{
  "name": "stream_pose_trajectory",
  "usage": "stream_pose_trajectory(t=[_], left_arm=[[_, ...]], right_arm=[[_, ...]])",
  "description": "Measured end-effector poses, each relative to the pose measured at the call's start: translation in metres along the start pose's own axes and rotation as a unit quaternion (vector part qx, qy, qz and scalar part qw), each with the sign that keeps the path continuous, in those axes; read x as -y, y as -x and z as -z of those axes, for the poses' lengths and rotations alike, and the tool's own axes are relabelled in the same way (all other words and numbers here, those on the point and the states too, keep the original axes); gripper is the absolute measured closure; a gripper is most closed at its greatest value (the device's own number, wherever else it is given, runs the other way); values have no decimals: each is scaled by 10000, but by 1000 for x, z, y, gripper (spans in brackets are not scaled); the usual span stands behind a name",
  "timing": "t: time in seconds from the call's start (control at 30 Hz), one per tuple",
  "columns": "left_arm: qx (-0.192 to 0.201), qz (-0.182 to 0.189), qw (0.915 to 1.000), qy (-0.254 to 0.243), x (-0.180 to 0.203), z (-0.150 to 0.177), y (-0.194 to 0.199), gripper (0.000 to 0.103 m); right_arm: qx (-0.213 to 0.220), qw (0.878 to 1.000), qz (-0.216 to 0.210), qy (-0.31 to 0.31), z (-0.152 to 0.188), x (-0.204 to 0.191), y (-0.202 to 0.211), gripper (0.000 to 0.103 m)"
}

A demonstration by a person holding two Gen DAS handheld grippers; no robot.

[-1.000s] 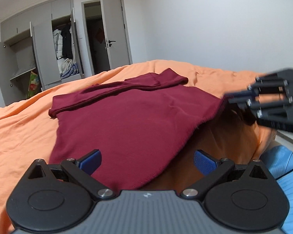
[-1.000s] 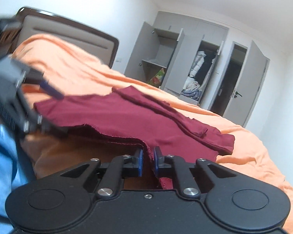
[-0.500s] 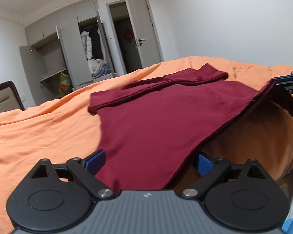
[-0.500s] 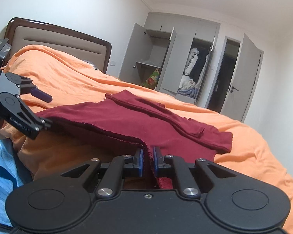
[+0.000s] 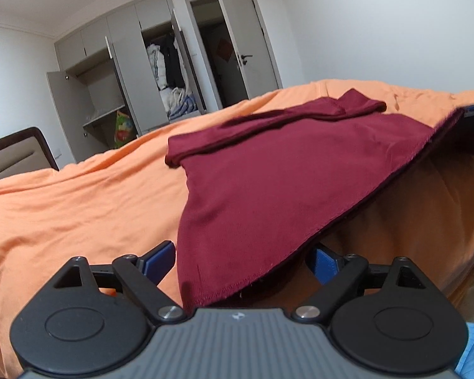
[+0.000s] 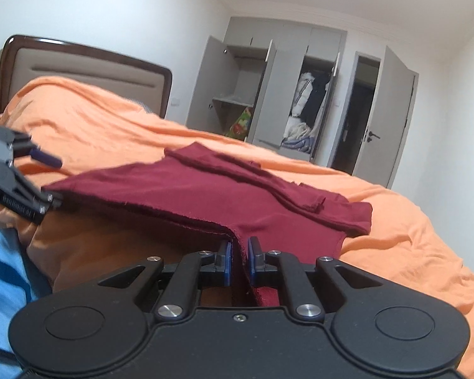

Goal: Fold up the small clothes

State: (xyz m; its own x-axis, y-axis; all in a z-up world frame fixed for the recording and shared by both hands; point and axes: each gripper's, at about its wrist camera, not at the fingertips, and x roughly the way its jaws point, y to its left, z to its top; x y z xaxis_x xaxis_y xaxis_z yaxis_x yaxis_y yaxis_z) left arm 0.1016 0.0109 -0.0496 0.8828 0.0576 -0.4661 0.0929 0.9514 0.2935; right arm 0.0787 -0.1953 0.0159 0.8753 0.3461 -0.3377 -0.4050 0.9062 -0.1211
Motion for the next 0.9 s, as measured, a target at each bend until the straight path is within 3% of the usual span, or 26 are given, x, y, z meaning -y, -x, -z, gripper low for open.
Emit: stream_pose_trajectory(t=[0.13,0.23,0.47,0.6,0.7,0.9], left_arm=[[-68,-81,9998,-189,7,1,-3,10],[-130,-405,9980,-462,13,3,-8,9],[-71,-624,9978,-231,-1,-3,-12,10],[36,-703,9959,-560,-1,-6,-13,10],[121,-737,9944,-743,0,-8,-13,10],[238,-621,9957,-643,-9,-16,-11,13]], right_arm=[[163,9999,9,-52,-6,2,-3,92],[304,9994,22,-144,-12,6,-3,92],[143,9999,-21,-62,-8,5,-3,91],[-255,9996,-128,-6,3,2,-6,78],[-631,9979,-168,49,11,-1,-9,74],[-1082,9925,-123,546,32,-11,-13,55]])
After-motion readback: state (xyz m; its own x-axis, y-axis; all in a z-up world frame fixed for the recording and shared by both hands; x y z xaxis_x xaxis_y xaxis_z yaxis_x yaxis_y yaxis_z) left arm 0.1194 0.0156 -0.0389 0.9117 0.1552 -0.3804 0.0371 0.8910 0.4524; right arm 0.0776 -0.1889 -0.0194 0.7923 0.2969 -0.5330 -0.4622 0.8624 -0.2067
